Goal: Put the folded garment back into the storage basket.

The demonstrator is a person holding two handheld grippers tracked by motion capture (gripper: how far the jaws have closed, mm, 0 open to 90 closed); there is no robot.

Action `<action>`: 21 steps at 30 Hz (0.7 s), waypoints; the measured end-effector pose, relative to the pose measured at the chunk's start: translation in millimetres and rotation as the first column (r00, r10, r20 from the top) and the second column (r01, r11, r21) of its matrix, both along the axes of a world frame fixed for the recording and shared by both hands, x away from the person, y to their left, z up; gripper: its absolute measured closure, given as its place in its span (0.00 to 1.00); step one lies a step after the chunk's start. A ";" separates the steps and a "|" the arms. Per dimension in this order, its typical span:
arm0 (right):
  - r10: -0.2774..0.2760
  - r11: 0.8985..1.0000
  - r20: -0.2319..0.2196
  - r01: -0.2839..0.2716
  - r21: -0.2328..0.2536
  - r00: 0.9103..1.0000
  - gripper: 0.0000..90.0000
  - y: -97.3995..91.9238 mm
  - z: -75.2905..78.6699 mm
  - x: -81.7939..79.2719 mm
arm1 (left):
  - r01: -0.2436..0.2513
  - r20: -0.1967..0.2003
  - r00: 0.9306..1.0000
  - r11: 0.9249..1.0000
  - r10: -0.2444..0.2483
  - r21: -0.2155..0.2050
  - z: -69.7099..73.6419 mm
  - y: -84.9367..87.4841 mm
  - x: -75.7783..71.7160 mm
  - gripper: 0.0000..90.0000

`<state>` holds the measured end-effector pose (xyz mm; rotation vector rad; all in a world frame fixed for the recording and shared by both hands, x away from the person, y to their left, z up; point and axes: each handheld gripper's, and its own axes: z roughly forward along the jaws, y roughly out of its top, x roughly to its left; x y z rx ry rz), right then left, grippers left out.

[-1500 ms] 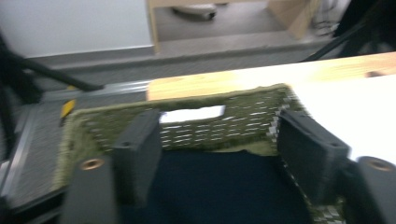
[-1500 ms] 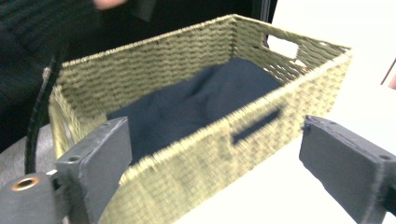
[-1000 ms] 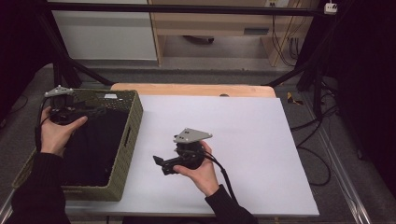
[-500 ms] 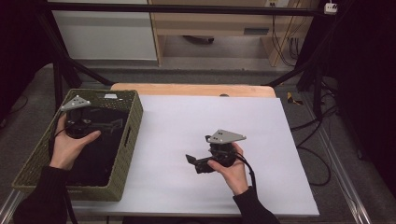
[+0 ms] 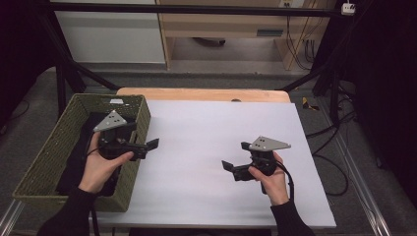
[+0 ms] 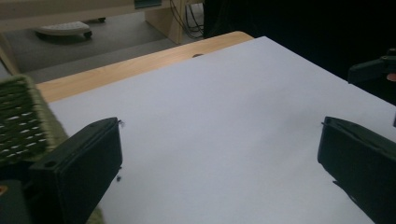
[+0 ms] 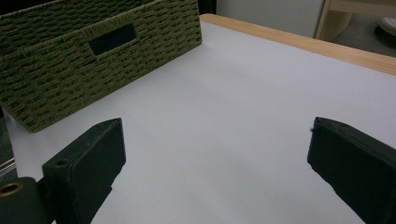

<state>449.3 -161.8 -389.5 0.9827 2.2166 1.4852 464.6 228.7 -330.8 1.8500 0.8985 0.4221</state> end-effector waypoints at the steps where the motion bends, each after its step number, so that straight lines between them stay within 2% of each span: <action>1: -0.003 1.000 0.000 0.003 0.000 1.000 0.06 -3.9 -0.6 -0.2 | 0.011 0.000 1.000 1.000 -0.011 0.000 -2.4 -5.5 -1.9 0.00; 4: -0.010 1.000 -0.002 0.010 -0.007 1.000 0.06 -11.8 -2.4 -0.8 | 0.029 -0.001 1.000 1.000 -0.029 -0.002 -6.9 -14.3 -4.9 0.00; 7: -0.025 1.000 -0.010 0.024 -0.015 1.000 0.06 -26.5 -8.0 -2.2 | 0.067 -0.003 0.998 0.998 -0.067 -0.014 -20.7 -30.9 -9.4 0.00; 8: -0.025 1.000 -0.010 0.024 -0.015 1.000 0.06 -26.5 -8.0 -2.2 | 0.067 -0.003 0.998 0.998 -0.067 -0.014 -20.7 -30.9 -9.4 0.00; 9: -0.034 0.999 -0.018 0.033 -0.022 0.999 0.06 -33.4 -11.9 -2.6 | 0.083 -0.020 0.996 0.996 -0.083 -0.028 -28.9 -36.2 -9.9 0.00; 10: -0.035 0.999 -0.023 0.034 -0.021 0.999 0.06 -35.5 -13.2 -3.1 | 0.083 -0.020 0.996 0.996 -0.083 -0.028 -28.9 -36.2 -9.9 0.00; 13: -0.042 0.999 -0.032 0.041 -0.027 0.999 0.06 -43.6 -19.0 -3.4 | 0.094 -0.039 0.995 0.995 -0.095 -0.040 -47.4 -43.9 -11.9 0.00; 14: -0.043 0.999 -0.034 0.042 -0.031 0.998 0.06 -46.2 -21.3 -3.4 | 0.094 -0.039 0.995 0.995 -0.095 -0.040 -47.4 -43.9 -11.9 0.00; 16: -0.049 0.998 -0.035 0.048 -0.031 0.998 0.06 -48.6 -23.6 -3.5 | 0.099 -0.049 0.994 0.993 -0.101 -0.057 -57.8 -47.2 -13.0 0.00; 17: -0.050 0.998 -0.048 0.048 -0.040 0.998 0.06 -53.6 -28.9 -3.1 | 0.100 -0.059 0.993 0.993 -0.103 -0.059 -67.5 -50.8 -14.4 0.00; 18: -0.055 0.998 -0.057 0.053 -0.044 0.997 0.06 -55.6 -31.7 -3.1 | 0.100 -0.059 0.993 0.993 -0.103 -0.059 -67.5 -50.8 -14.4 0.00; 19: -0.059 0.997 -0.062 0.056 -0.050 0.996 0.06 -57.8 -34.7 -2.6 | 0.116 -0.057 0.991 0.990 -0.121 -0.077 -76.2 -54.0 -16.0 0.00; 20: -0.059 0.997 -0.062 0.056 -0.050 0.996 0.06 -57.8 -34.7 -2.6 | 0.116 -0.057 0.991 0.990 -0.121 -0.077 -76.2 -54.0 -16.0 0.00; 21: -0.066 0.997 -0.073 0.062 -0.056 0.995 0.06 -62.5 -40.3 -2.2 | 0.124 -0.071 0.989 0.990 -0.129 -0.062 -86.1 -58.3 -16.8 0.00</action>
